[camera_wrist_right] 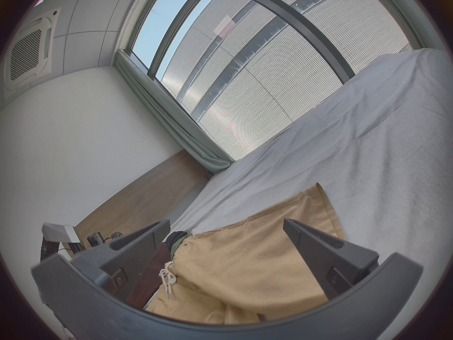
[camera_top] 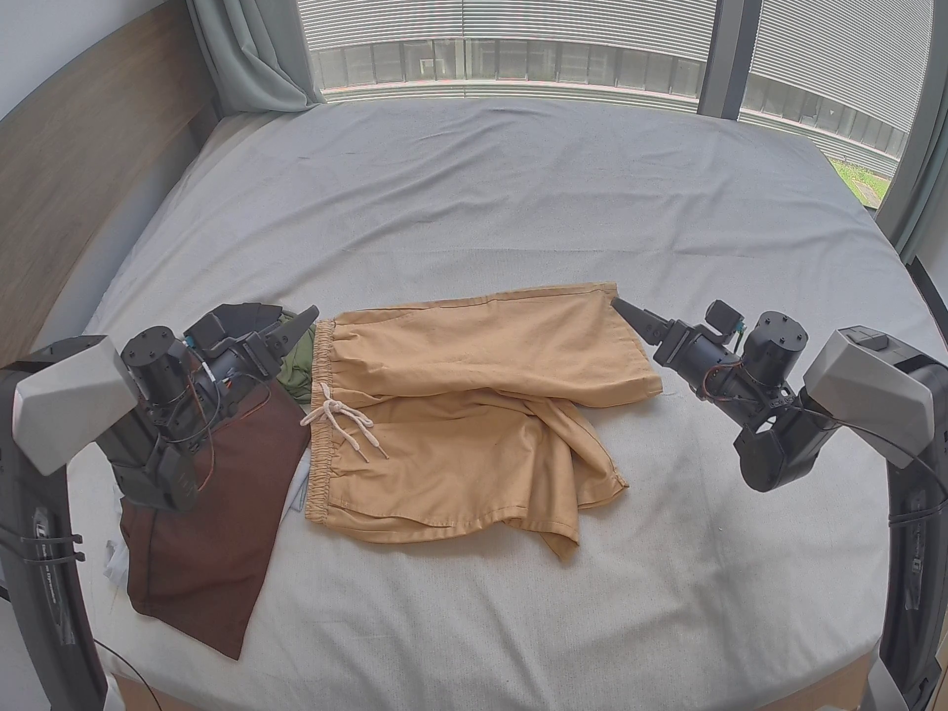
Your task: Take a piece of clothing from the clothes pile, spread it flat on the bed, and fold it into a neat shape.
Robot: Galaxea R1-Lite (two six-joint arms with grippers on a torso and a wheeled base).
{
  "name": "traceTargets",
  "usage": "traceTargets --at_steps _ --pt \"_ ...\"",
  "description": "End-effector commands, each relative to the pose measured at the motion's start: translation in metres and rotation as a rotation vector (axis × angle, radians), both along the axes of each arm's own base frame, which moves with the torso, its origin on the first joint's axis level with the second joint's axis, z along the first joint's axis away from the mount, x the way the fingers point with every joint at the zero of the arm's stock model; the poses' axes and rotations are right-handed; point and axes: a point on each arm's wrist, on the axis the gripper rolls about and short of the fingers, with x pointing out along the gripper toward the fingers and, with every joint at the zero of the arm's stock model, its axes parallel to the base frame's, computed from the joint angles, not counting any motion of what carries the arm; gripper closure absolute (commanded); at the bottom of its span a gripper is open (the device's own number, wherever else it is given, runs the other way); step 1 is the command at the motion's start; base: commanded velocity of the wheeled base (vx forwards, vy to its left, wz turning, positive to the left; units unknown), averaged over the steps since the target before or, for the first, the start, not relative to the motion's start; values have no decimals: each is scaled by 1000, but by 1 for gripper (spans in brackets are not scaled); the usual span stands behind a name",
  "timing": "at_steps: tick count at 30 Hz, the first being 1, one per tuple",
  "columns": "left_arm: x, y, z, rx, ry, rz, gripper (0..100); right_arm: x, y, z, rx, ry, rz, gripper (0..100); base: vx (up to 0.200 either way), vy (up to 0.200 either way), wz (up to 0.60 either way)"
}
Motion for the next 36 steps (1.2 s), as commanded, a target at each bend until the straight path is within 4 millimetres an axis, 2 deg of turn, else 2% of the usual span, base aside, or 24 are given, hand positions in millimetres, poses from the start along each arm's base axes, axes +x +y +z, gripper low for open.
traceTargets --at_steps 1,5,8,9,13,17,22,36 --pt "-49 17 38 67 -33 -46 0 -40 6 20 -38 -11 24 0 0 0 0" --pt "-72 24 43 103 -26 -93 0 -59 12 26 -62 -4 46 0 0 0 0" --pt "-80 26 42 126 -25 -106 0 -66 15 28 -66 1 60 0 0 0 0" --pt "-88 27 41 155 -24 -126 0 -74 17 28 -81 10 68 0 0 0 0" --pt "-96 29 39 183 -26 -156 0 -88 18 28 -106 20 79 0 0 0 0" --pt "-104 28 42 194 -32 -166 0 -88 16 25 -114 29 74 0 0 0 0" --pt "-112 27 36 191 0 -198 0 -86 13 14 -122 61 67 0 0 0 0" --pt "-111 26 15 244 32 -210 0 -91 8 -21 -197 152 66 0 0 0 0"
